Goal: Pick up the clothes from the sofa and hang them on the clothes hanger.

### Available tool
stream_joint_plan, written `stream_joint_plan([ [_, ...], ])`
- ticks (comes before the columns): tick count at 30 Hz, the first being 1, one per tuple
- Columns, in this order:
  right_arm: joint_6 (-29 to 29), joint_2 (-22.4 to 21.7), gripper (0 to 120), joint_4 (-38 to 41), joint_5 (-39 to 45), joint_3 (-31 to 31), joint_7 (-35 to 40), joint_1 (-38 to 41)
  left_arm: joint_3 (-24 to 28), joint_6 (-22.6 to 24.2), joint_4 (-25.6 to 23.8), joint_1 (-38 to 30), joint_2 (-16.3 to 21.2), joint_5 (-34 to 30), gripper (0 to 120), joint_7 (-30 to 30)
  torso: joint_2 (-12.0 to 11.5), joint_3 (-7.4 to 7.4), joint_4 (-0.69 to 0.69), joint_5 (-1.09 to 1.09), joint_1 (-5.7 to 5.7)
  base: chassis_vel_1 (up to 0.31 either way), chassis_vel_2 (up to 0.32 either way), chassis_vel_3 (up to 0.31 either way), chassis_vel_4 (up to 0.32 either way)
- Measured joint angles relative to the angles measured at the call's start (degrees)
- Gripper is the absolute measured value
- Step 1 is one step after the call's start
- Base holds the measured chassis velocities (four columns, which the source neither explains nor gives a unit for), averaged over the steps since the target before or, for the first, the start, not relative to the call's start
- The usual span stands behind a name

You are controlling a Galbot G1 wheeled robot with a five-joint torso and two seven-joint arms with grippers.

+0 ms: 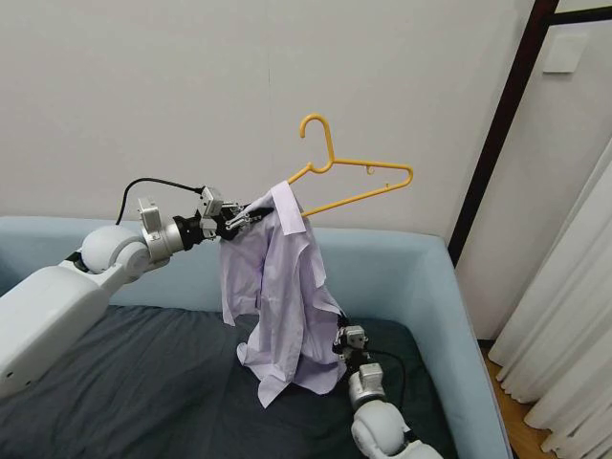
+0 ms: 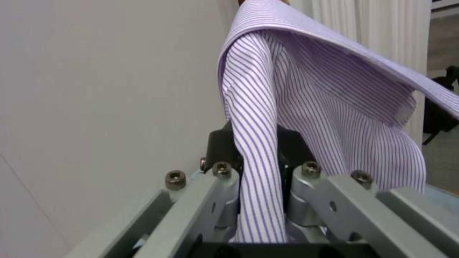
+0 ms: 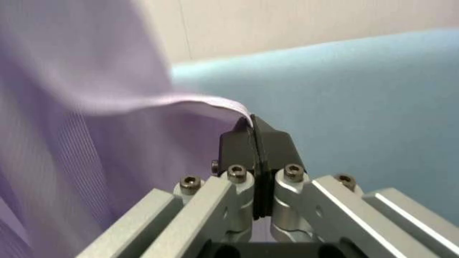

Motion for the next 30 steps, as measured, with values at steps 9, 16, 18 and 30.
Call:
stream_joint_plan([
  [9, 2.98, -3.62, 0, 5.28, 31.16, 5.13, -7.63, 5.01, -2.04, -1.75, -0.39, 1.78, -0.13, -3.07, 7, 3.29, 0.0, 0.0, -0.01, -0.01, 0.0, 0.0, 0.0, 0.0, 0.0],
  [16, 3.42, -5.99, 0, 5.28, 39.66, 7.39, -11.23, 9.78, -4.34, -2.93, -1.42, 5.34, 0.28, -5.0, 7, 4.28, 0.0, 0.0, 0.02, -0.02, 0.0, 0.0, 0.0, 0.0, 0.0],
  [18, 3.42, -6.81, 0, 5.11, 43.96, 7.88, -11.23, 11.95, -4.72, -3.29, -1.72, 6.07, 0.23, -5.74, 7, 5.7, 0.0, 0.0, 0.01, -0.02, 0.0, 0.0, 0.0, 0.0, 0.0],
  [30, 0.95, -9.61, 0, 4.37, 46.39, 9.3, -10.61, 17.98, -5.51, -5.37, -1.01, 6.51, 1.4, 2.81, 7, 8.04, 0.0, 0.0, 0.01, 0.0, 0.0, 0.0, 0.0, 0.0, 0.0],
])
